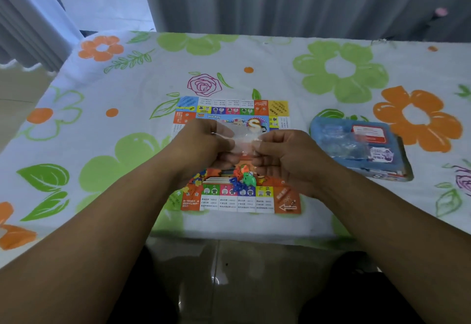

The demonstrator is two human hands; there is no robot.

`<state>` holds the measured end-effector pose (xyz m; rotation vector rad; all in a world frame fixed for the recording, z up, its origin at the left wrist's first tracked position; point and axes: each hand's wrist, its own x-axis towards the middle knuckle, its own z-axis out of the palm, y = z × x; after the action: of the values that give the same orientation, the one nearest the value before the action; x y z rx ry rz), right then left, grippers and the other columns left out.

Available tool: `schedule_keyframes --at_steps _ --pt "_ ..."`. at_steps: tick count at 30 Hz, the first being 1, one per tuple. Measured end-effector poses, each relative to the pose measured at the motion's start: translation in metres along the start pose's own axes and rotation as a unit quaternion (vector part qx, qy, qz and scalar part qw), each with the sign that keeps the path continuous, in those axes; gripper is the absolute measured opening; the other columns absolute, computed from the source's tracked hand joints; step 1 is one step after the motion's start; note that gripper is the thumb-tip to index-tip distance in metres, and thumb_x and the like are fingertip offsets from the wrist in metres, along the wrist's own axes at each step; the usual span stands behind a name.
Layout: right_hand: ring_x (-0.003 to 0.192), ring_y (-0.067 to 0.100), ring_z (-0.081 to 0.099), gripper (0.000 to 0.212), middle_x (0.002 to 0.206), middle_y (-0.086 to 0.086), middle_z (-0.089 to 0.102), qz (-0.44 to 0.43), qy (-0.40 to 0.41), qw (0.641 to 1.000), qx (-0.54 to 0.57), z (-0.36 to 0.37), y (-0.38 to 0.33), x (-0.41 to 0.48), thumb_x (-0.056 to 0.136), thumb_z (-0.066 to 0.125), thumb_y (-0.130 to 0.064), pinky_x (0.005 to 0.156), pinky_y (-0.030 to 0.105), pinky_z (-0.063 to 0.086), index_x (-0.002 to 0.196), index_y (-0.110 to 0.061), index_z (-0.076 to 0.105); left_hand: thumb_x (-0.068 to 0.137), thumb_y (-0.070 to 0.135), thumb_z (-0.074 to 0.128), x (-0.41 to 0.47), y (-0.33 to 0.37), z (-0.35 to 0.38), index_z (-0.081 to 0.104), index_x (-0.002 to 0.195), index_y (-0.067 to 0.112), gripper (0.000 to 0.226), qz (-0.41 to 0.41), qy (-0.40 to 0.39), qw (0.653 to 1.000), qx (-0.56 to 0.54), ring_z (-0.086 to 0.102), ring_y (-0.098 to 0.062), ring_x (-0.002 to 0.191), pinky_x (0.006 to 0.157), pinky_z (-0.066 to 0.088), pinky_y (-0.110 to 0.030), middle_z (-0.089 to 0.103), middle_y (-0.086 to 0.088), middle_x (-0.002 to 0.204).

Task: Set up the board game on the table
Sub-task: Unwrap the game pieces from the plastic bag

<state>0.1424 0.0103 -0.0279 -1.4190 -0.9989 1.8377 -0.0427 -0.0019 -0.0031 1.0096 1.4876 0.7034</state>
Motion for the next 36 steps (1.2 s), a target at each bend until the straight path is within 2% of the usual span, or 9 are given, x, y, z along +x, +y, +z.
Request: schedule_keyframes --at_steps 3,6,12,19,22,26,31,33,36 --pt "0.065 0.018 0.067 0.008 0.077 0.012 0.069 0.000 0.022 1.000 0.013 -0.015 -0.001 -0.004 0.090 0.069 -0.002 0.061 0.032 0.059 0.095 -0.005 0.064 0.096 -0.003 0.057 0.007 0.002 0.018 0.061 0.103 0.004 0.011 -0.004 0.000 1.000 -0.011 0.071 -0.024 0.074 0.072 0.063 -0.038 0.070 -0.019 0.082" --pt "0.063 0.017 0.066 0.011 0.078 0.015 0.069 -0.007 0.050 0.999 0.014 -0.028 -0.002 -0.010 0.088 0.070 0.002 0.058 0.031 0.059 0.088 -0.006 0.063 0.095 -0.003 0.058 0.013 0.006 0.038 0.062 0.107 0.004 0.014 -0.004 -0.003 1.000 -0.028 0.071 -0.022 0.072 0.061 0.060 -0.029 0.071 -0.017 0.083" --pt "0.061 0.019 0.066 0.011 0.071 0.011 0.068 -0.042 0.126 0.991 0.030 -0.061 -0.009 -0.014 0.089 0.069 0.002 0.059 0.029 0.059 0.096 -0.002 0.062 0.095 -0.002 0.059 0.022 0.020 0.079 0.056 0.113 0.003 0.019 0.013 -0.014 0.998 -0.065 0.069 -0.020 0.068 0.059 0.059 -0.027 0.075 -0.018 0.088" --pt "0.059 0.021 0.062 0.004 0.070 0.013 0.064 -0.081 0.288 0.954 -0.012 -0.116 -0.028 -0.017 0.090 0.067 0.002 0.053 0.028 0.059 0.088 0.000 0.064 0.094 -0.005 0.059 0.033 0.032 0.118 0.049 0.123 -0.002 0.030 0.002 -0.017 0.994 -0.107 0.062 -0.024 0.067 0.058 0.056 -0.027 0.070 -0.023 0.091" --pt "0.052 0.022 0.060 0.003 0.072 0.017 0.065 -0.083 0.342 0.932 -0.082 -0.143 -0.028 -0.019 0.089 0.066 0.000 0.050 0.028 0.047 0.089 -0.001 0.063 0.094 -0.003 0.060 0.036 0.031 0.128 0.053 0.120 -0.002 0.027 0.006 -0.034 0.996 -0.076 0.063 -0.024 0.071 0.063 0.056 -0.031 0.071 -0.022 0.092" --pt "0.052 0.023 0.056 0.006 0.076 0.020 0.063 -0.078 0.358 0.924 -0.112 -0.153 -0.021 -0.016 0.090 0.064 0.003 0.059 0.037 0.052 0.087 -0.001 0.061 0.092 -0.001 0.062 0.041 0.027 0.142 0.060 0.112 0.001 0.020 0.020 -0.046 0.999 -0.015 0.068 -0.023 0.078 0.073 0.060 -0.036 0.073 -0.021 0.101" --pt "0.055 0.018 0.055 0.009 0.069 0.013 0.063 -0.080 0.333 0.926 -0.155 -0.154 -0.019 -0.014 0.090 0.068 -0.005 0.050 0.029 0.047 0.085 0.003 0.067 0.091 0.008 0.068 0.049 0.019 0.156 0.068 0.102 0.011 0.012 0.069 -0.035 0.994 0.074 0.069 -0.023 0.092 0.085 0.060 -0.043 0.073 -0.010 0.101" --pt "0.055 0.016 0.052 0.015 0.068 0.007 0.062 -0.078 0.327 0.924 -0.183 -0.156 -0.020 -0.015 0.090 0.066 -0.005 0.049 0.025 0.044 0.076 -0.003 0.069 0.090 0.010 0.069 0.051 0.017 0.159 0.069 0.105 0.013 0.015 0.089 -0.030 0.990 0.104 0.067 -0.021 0.092 0.083 0.059 -0.037 0.071 -0.004 0.099" --pt "0.065 0.015 0.055 0.018 0.078 0.000 0.063 -0.069 0.357 0.909 -0.203 -0.167 -0.024 -0.017 0.093 0.057 -0.004 0.052 0.024 0.048 0.084 -0.008 0.072 0.093 0.013 0.066 0.052 0.015 0.161 0.067 0.113 0.018 0.021 0.133 -0.029 0.977 0.162 0.061 -0.011 0.090 0.067 0.047 -0.014 0.065 0.007 0.106"
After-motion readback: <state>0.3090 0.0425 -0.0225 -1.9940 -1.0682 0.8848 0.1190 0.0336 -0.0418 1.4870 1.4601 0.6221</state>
